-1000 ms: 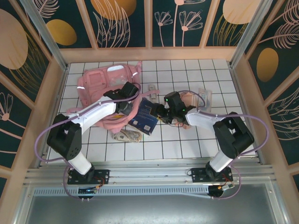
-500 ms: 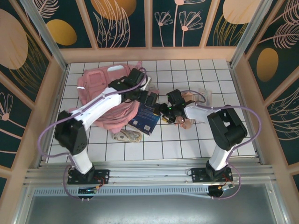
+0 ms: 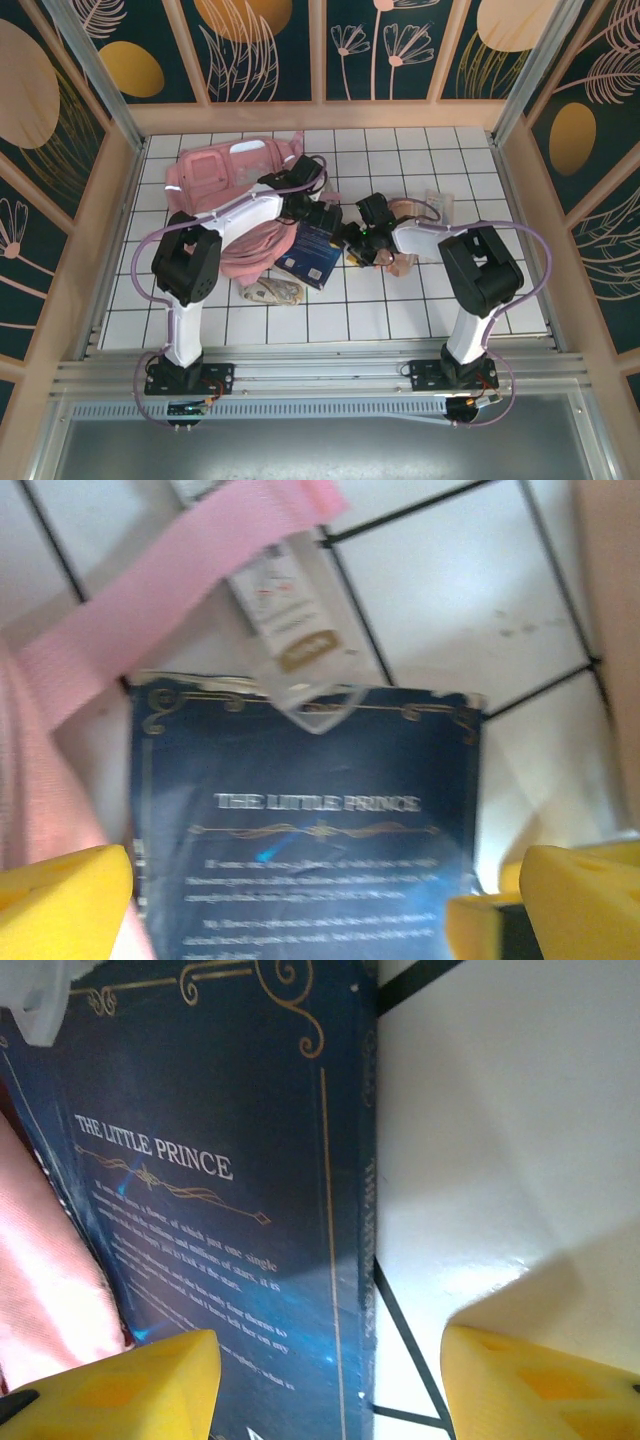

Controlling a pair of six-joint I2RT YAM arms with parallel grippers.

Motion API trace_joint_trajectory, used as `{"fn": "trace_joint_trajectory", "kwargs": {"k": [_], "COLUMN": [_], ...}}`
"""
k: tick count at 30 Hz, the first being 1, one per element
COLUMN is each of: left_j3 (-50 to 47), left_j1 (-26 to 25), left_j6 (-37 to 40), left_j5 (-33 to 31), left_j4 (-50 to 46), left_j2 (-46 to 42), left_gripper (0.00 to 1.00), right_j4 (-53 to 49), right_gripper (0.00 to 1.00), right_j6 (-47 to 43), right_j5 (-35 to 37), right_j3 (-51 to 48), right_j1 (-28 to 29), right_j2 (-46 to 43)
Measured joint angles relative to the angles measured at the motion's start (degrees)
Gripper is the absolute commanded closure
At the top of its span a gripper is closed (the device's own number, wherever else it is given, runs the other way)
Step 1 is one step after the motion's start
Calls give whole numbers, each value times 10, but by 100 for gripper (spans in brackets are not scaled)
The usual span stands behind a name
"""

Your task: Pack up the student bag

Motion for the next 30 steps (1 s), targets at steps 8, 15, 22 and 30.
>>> {"fn": "trace_joint_trajectory", "kwargs": {"k": [8, 15, 22, 30], "left_j3": [-3, -38, -87, -119], "left_j1": [23, 28, 50, 64], "left_j6": [0, 21, 11, 8], "left_j5": [-9, -23, 32, 70], "left_j4": [3, 47, 109, 157], "left_j2": [24, 61, 44, 36], "left_gripper": [10, 51, 64, 71], "right_j4": [25, 30, 26, -14], "right_gripper": [40, 40, 40, 41], "right_j6": [30, 32, 44, 46], "right_j5": [2, -7, -9, -17], "right_j3": [-13, -6, 14, 54], "right_j1": [0, -1, 1, 2], "right_j2": [-2, 10, 26, 53]}}
